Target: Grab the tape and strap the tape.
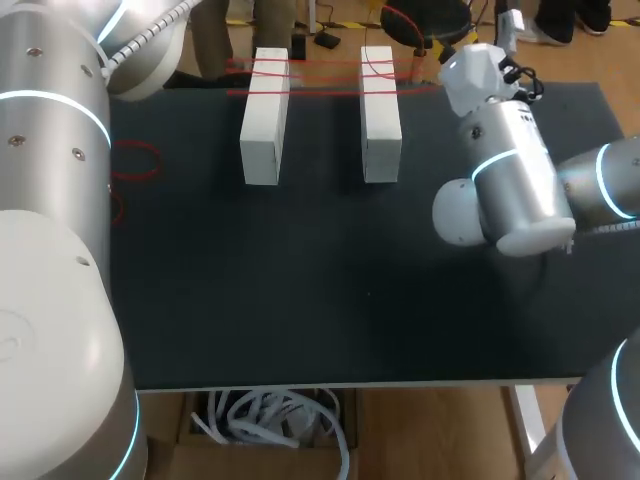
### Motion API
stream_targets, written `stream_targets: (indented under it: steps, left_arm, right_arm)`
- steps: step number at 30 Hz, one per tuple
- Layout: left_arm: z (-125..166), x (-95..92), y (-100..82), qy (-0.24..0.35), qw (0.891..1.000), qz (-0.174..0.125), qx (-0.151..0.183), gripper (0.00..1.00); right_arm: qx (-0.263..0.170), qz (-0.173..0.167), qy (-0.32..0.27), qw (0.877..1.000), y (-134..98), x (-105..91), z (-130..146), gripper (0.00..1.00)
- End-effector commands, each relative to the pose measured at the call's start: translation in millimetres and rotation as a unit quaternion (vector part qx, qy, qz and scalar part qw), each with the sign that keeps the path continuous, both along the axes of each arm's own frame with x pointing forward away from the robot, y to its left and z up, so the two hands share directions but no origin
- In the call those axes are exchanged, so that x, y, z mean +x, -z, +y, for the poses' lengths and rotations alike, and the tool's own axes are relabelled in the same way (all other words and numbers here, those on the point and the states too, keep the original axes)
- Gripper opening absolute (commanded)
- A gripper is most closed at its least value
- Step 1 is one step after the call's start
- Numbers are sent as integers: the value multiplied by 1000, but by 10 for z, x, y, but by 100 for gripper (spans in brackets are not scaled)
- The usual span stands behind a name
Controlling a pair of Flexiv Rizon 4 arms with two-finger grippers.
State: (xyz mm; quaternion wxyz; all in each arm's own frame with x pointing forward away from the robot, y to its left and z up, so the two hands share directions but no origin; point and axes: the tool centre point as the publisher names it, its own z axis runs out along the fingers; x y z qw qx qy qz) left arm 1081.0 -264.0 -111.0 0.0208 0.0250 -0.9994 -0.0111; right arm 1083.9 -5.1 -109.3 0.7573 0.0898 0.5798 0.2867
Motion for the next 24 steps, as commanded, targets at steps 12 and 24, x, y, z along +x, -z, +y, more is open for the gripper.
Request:
stream_targets:
  steps: [12,24]
  left_arm:
    - [-7,15,-20,0,1000,2,3,0]
    - [80,7,-47,-5,1000,0,17,0]
  right_arm:
    - [-10,26,-15,1000,-58,-13,-24,100]
    - [-10,26,-15,1000,-58,-13,-24,100]
